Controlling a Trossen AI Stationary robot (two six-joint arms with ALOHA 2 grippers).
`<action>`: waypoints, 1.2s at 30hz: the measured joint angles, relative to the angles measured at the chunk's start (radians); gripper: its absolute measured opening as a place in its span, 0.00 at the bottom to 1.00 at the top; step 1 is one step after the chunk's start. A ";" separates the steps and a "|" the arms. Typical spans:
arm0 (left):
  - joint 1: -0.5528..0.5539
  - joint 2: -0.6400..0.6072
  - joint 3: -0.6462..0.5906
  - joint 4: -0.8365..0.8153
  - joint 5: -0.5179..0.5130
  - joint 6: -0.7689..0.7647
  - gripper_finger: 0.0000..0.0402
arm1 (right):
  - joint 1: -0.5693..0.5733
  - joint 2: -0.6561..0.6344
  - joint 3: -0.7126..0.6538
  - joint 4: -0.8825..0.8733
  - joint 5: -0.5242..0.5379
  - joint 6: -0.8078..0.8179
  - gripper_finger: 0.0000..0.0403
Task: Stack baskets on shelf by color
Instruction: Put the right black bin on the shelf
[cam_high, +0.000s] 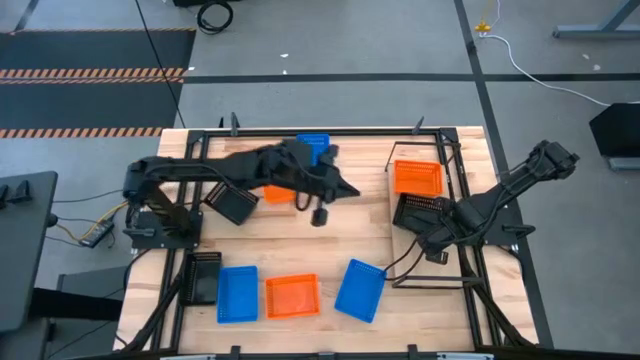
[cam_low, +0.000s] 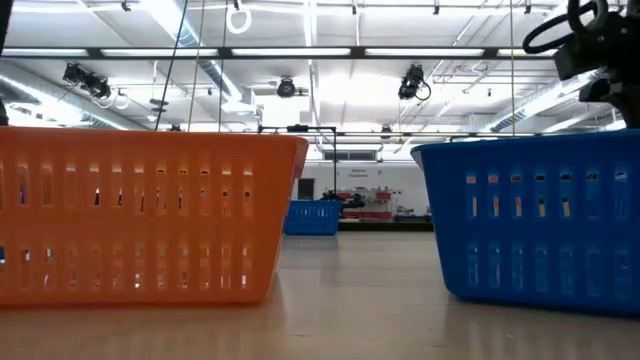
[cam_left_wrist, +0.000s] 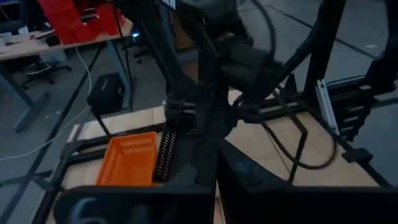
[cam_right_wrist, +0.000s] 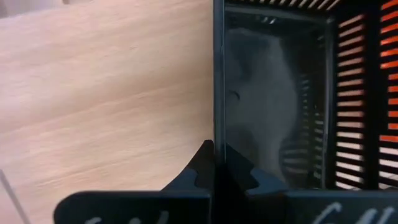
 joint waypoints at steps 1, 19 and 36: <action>0.000 -0.019 0.000 -0.008 0.000 0.000 0.03 | 0.000 -0.005 -0.011 0.005 0.000 -0.006 0.02; 0.002 -0.253 0.000 -0.222 -0.062 0.020 0.02 | -0.001 -0.053 -0.096 0.091 -0.003 -0.238 0.02; 0.059 -0.385 -0.349 0.086 -0.079 -0.034 0.03 | -0.001 -0.053 -0.096 0.049 -0.020 -0.178 0.13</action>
